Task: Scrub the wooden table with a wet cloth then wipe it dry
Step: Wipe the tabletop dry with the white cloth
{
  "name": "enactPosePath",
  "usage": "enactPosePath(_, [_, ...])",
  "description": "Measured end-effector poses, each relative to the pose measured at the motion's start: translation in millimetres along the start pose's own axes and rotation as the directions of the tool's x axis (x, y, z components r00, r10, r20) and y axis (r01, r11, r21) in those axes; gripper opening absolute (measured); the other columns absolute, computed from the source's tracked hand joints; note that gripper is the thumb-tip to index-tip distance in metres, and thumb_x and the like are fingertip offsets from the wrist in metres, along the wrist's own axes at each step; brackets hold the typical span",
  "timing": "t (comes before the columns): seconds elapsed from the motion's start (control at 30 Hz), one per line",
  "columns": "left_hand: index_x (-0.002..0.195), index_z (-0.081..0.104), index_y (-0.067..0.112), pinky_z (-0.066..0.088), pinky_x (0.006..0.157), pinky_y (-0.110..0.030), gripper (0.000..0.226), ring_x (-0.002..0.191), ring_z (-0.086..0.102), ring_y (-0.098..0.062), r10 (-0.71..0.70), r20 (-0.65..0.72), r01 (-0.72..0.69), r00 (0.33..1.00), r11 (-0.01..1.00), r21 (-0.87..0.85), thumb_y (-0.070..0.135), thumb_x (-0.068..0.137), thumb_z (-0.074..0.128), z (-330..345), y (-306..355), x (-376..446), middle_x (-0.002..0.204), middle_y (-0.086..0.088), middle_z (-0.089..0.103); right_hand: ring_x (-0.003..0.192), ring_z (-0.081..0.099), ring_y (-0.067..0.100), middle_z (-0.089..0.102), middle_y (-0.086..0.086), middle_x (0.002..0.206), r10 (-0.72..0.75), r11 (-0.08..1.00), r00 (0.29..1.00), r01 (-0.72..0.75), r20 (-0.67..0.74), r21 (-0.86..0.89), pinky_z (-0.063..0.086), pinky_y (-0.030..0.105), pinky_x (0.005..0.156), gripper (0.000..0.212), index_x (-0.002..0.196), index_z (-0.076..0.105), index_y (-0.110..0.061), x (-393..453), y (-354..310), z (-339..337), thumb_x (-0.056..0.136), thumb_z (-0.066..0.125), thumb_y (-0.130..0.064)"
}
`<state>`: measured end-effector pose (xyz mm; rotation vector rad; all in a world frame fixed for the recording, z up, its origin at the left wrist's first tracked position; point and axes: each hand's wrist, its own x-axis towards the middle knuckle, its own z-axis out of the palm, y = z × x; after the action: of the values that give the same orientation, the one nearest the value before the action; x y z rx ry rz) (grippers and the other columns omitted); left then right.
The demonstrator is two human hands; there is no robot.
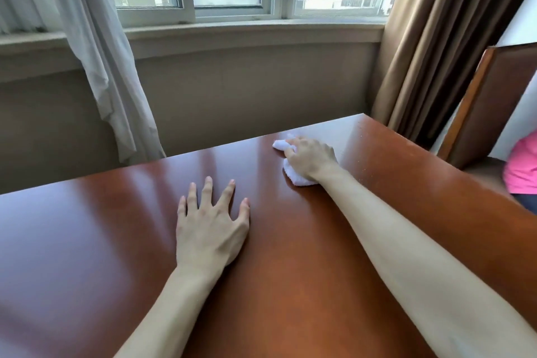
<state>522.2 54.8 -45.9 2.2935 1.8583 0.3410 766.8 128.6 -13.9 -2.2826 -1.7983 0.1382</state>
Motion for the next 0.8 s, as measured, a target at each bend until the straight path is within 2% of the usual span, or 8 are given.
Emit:
enactPosePath(0.13, [0.158,0.019,0.044,0.001,0.126,-0.044,0.064,0.156,0.002,-0.027,0.000,0.019,0.000,1.000,1.000,-0.004,0.065,0.098,0.022,-2,1,-2,0.169,0.000,0.008,0.144,0.040,0.020,0.033,-0.014,0.163,-0.066,0.998,0.998,0.066,0.022,0.014,0.036,0.040,0.108,0.047,0.148,0.047,-0.037,-102,-5,-1,0.103,0.035,-0.036])
enactPosePath(0.27, [0.158,0.020,0.042,0.001,0.126,-0.045,0.064,0.156,0.002,-0.028,0.005,0.036,-0.004,0.999,1.000,-0.011,0.064,0.098,0.022,-7,2,-6,0.169,-0.002,0.008,0.148,0.033,0.012,0.033,-0.019,0.162,-0.147,0.988,0.989,0.148,-0.017,0.037,0.035,0.038,0.112,0.047,0.147,0.047,-0.036,-194,-10,-1,0.101,0.040,-0.036])
enactPosePath(0.37, [0.158,0.020,0.041,0.002,0.126,-0.045,0.064,0.155,0.004,-0.029,0.008,0.051,-0.008,0.999,1.000,0.004,0.063,0.099,0.021,-8,0,-8,0.169,-0.003,0.009,0.148,0.032,0.009,0.034,-0.021,0.161,-0.175,0.982,0.984,0.176,-0.021,0.062,0.036,0.039,0.112,0.047,0.147,0.049,-0.037,-219,-13,-2,0.100,0.041,-0.036])
enactPosePath(0.5, [0.158,0.021,0.041,0.002,0.126,-0.045,0.063,0.155,0.004,-0.029,0.011,0.036,-0.011,0.999,1.000,0.009,0.063,0.099,0.021,-6,0,-7,0.169,-0.003,0.010,0.146,0.038,0.015,0.036,-0.018,0.161,-0.104,0.992,0.995,0.104,-0.014,0.074,0.037,0.041,0.109,0.047,0.146,0.050,-0.036,-183,-9,-3,0.100,0.040,-0.037])
enactPosePath(0.67, [0.157,0.022,0.043,0.005,0.126,-0.045,0.062,0.155,0.007,-0.029,0.021,-0.016,-0.021,1.000,1.000,0.007,0.063,0.099,0.023,2,-2,1,0.168,-0.002,0.014,0.140,0.045,0.024,0.039,-0.013,0.160,0.027,0.998,0.999,-0.026,-0.018,0.058,0.039,0.044,0.106,0.047,0.142,0.055,-0.039,-63,14,2,0.099,0.038,-0.038])
enactPosePath(0.73, [0.156,0.023,0.044,0.007,0.125,-0.044,0.062,0.155,0.008,-0.028,0.029,-0.040,-0.028,0.999,0.999,0.018,0.063,0.097,0.023,-1,-1,-3,0.168,-0.001,0.015,0.130,0.054,0.030,0.051,-0.006,0.151,0.080,0.996,0.996,-0.078,-0.040,0.048,0.043,0.044,0.099,0.047,0.133,0.062,-0.040,-20,26,-3,0.095,0.035,-0.041])
enactPosePath(0.8, [0.156,0.021,0.046,0.007,0.126,-0.042,0.064,0.155,0.007,-0.025,0.024,-0.054,-0.023,0.998,0.999,0.028,0.065,0.095,0.020,3,-2,-3,0.168,0.001,0.014,0.118,0.059,0.034,0.060,0.004,0.136,0.112,0.993,0.992,-0.110,-0.052,0.038,0.044,0.044,0.092,0.047,0.120,0.067,-0.031,27,36,1,0.091,0.031,-0.040])
